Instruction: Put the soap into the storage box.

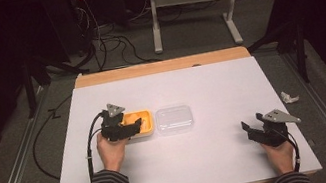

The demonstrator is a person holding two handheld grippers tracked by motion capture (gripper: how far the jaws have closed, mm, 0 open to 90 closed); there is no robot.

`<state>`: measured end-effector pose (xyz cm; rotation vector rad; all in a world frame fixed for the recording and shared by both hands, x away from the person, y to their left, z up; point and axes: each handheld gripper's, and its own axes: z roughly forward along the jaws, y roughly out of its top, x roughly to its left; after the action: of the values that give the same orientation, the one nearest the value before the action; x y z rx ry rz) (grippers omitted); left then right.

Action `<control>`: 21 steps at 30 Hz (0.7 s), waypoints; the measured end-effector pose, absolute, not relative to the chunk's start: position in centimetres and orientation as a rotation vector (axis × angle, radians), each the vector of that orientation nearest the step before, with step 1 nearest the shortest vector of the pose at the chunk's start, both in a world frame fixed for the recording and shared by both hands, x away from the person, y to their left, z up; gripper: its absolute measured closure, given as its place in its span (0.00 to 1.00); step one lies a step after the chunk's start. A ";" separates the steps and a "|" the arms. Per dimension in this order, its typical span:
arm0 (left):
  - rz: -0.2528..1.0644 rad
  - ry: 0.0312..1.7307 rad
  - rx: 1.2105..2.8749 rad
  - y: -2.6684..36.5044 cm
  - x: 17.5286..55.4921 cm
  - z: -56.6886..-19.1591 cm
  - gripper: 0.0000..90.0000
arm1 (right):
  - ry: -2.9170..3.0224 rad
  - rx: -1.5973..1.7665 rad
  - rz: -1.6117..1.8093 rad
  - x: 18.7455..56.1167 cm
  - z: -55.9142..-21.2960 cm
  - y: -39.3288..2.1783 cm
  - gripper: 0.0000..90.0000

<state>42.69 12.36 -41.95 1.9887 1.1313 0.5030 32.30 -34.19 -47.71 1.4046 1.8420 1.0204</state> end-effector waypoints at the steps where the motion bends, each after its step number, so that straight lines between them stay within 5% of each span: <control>1: 0.503 1.127 1.984 12.4 42.6 -41.9 0.27 | 1.841 1.405 1.020 32.3 -47.7 -34.2 0.36; 21: 0.484 1.130 1.928 13.7 40.8 -41.3 0.27 | 1.849 1.402 1.016 32.3 -47.7 -34.1 0.36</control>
<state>40.84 13.67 -41.32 1.9281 1.1303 0.4836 32.35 -34.14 -47.72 1.4016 1.8493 1.0165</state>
